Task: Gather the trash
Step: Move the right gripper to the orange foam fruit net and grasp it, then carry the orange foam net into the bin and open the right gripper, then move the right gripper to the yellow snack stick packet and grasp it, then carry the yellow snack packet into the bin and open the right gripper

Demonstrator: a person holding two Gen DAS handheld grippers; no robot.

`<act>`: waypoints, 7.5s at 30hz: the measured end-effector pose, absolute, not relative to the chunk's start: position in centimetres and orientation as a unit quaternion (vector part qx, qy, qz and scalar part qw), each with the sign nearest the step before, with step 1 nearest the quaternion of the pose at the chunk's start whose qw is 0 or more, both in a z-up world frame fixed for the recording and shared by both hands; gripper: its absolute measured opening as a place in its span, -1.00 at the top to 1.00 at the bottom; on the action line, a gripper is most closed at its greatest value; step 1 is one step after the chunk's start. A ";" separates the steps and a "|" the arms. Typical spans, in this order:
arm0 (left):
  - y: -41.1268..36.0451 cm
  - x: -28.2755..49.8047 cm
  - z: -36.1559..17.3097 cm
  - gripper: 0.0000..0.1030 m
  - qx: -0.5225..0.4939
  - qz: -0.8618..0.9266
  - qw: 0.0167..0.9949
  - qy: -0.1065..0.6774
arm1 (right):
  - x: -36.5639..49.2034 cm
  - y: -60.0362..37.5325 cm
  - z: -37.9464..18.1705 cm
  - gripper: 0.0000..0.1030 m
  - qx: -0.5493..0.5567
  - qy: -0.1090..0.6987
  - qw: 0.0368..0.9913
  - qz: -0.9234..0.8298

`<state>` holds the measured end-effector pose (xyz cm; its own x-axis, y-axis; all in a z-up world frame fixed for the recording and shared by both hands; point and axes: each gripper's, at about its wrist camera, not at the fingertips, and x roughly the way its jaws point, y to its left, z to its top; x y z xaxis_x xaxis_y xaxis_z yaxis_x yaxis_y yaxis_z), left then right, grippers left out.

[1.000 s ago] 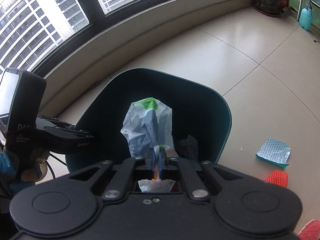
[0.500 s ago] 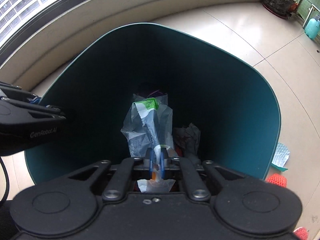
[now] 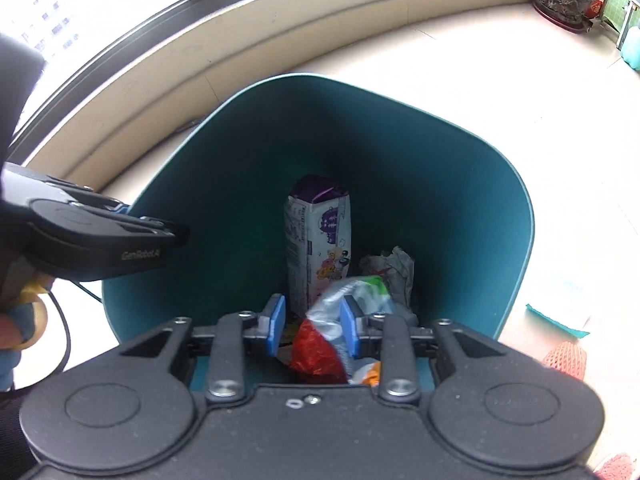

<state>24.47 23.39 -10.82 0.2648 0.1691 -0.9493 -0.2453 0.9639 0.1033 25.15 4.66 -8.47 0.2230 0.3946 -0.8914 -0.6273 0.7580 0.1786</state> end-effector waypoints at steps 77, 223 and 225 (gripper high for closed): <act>23.5 24.3 -11.0 0.61 -0.042 0.142 0.789 0.597 | 29.9 -14.5 -4.9 0.81 0.080 0.498 0.831 0.237; 24.9 24.2 -10.7 0.61 -0.081 0.129 0.774 0.614 | 29.4 8.5 -13.1 0.94 -0.118 0.532 0.793 0.273; 25.0 24.2 -10.7 0.61 -0.082 0.128 0.775 0.614 | 29.6 8.8 -14.0 0.93 -0.128 0.537 0.791 0.265</act>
<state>24.18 24.97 -10.67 0.2138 0.0972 -0.9720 -0.2995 0.9536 0.0295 29.60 8.81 -13.97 0.2831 0.2817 -0.9168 -0.5556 0.8273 0.0826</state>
